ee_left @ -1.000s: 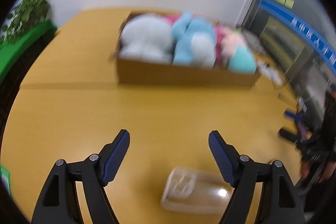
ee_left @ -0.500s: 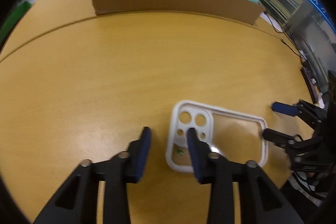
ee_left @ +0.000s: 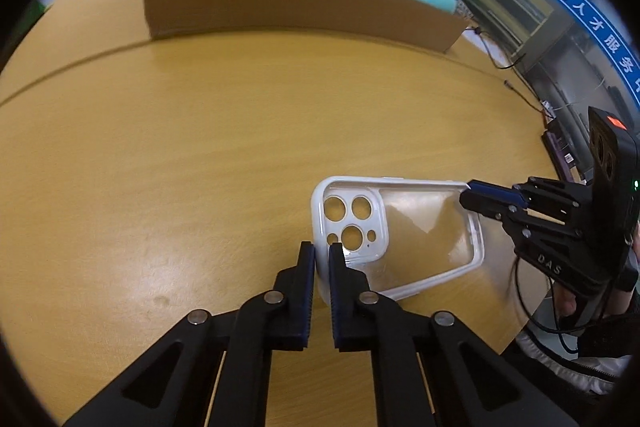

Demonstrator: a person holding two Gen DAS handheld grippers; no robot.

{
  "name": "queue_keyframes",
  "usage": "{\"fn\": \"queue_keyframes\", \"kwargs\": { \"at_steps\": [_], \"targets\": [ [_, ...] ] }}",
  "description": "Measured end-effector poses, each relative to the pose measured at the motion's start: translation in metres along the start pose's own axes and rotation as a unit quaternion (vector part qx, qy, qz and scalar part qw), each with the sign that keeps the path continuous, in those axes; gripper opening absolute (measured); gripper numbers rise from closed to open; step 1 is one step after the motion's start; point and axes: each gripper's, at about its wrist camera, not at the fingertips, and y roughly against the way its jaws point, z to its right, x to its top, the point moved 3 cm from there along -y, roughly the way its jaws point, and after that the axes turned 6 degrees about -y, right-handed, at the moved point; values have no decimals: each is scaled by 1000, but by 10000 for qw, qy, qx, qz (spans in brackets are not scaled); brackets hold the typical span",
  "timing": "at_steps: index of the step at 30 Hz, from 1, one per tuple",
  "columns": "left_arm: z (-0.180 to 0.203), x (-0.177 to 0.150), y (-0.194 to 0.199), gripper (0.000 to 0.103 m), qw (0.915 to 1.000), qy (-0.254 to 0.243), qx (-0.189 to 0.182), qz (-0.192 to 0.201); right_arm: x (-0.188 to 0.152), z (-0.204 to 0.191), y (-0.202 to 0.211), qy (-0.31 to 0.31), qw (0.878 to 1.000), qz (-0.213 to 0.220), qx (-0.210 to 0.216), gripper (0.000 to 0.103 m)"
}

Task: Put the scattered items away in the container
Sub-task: 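Grasp the clear phone case with both grippers and lift it, then carry the phone case over the box and release it onto the plush toys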

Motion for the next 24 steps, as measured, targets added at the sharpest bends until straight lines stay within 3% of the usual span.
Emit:
{"fn": "queue_keyframes", "kwargs": {
  "at_steps": [5,15,24],
  "targets": [
    [10,29,17,6,9995,-20,-66,319,26,15,22,-76,9993,371,-26,10],
    [10,117,70,7,9934,-299,44,1104,126,25,81,272,9909,1300,-204,10],
    [-18,231,91,7,9852,-505,227,1622,240,42,107,693,9784,1900,-427,10]
  ]
}}
